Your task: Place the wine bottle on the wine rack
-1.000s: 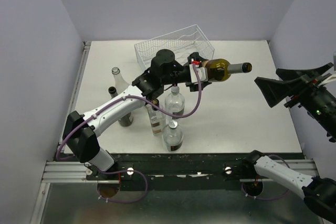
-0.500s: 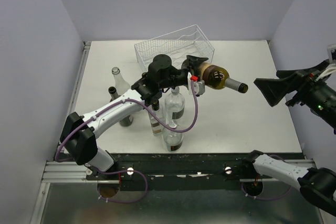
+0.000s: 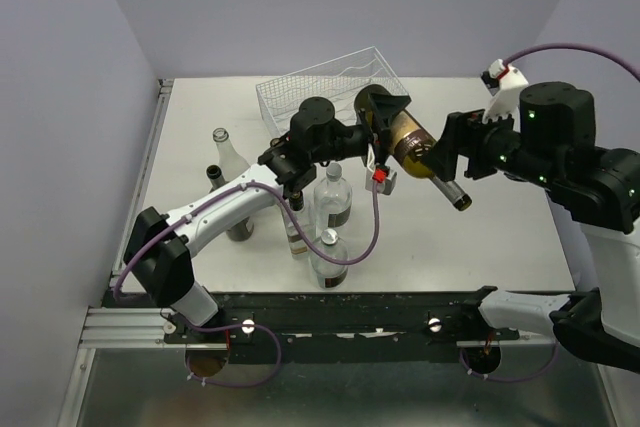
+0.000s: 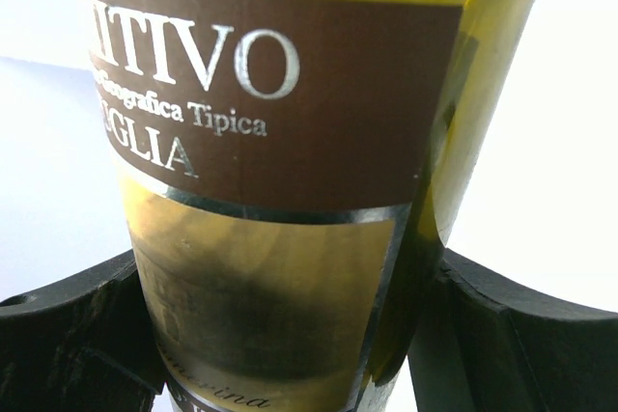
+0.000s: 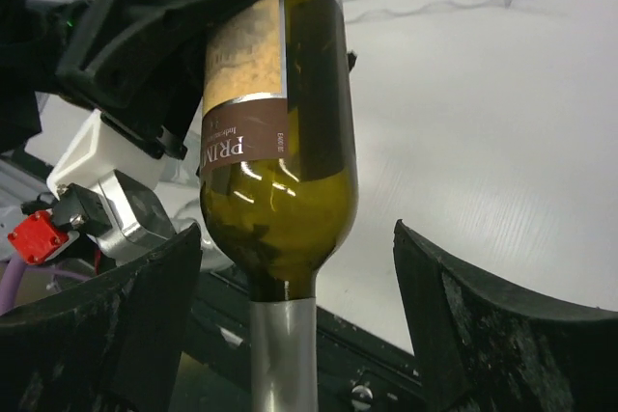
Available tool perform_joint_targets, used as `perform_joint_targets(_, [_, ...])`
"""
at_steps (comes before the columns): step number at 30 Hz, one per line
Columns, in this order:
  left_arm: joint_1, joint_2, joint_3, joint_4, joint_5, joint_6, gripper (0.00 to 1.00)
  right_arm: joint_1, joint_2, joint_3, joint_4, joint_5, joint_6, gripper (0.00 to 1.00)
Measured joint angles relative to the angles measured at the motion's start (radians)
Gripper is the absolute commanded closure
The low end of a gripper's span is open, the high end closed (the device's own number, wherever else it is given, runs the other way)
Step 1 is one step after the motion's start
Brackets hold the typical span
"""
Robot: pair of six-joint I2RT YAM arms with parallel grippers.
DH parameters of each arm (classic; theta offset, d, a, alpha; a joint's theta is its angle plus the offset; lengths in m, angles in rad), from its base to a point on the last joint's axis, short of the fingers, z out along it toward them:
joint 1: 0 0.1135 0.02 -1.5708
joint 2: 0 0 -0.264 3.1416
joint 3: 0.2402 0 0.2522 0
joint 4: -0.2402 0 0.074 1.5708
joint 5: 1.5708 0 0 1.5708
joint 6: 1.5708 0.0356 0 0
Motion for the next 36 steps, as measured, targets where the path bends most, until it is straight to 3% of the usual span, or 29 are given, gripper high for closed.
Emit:
perform_joint_targets(7, [-0.016, 0.047, 0.045, -0.020, -0.038, 0.230, 1.00, 0.000, -0.004, -0.118, -0.019, -0.029, 0.002, 0.13])
perform_joint_targets(18, [-0.016, 0.067, 0.045, -0.023, -0.088, 0.325, 1.00, 0.000, -0.062, -0.383, 0.007, -0.040, 0.003, 0.11])
perform_joint_targets(21, [-0.016, 0.067, 0.043, -0.017, -0.090, 0.325, 1.00, 0.000, -0.062, -0.410, 0.031, -0.047, 0.002, 0.19])
perform_joint_targets(23, [-0.016, 0.067, 0.042, -0.017, -0.090, 0.324, 1.00, 0.000, -0.062, -0.422, 0.044, -0.051, 0.000, 0.33])
perform_joint_targets(27, [-0.016, 0.067, 0.029, -0.006, -0.090, 0.316, 1.00, 0.000, -0.062, -0.438, 0.063, -0.059, -0.005, 0.51])
perform_joint_targets(30, [-0.016, 0.067, 0.024, -0.005, -0.091, 0.307, 1.00, 0.000, -0.063, -0.448, 0.065, -0.066, -0.007, 0.59])
perform_joint_targets(31, [-0.016, 0.067, 0.024, -0.004, -0.092, 0.306, 1.00, 0.000, -0.066, -0.453, 0.067, -0.070, -0.009, 0.57])
perform_joint_targets(33, [-0.016, 0.067, 0.024, -0.004, -0.093, 0.301, 1.00, 0.002, -0.075, -0.459, 0.074, -0.073, -0.009, 0.26])
perform_joint_targets(36, [-0.016, 0.067, 0.025, -0.004, -0.093, 0.283, 1.00, 0.002, -0.088, -0.464, 0.080, -0.072, -0.001, 0.17])
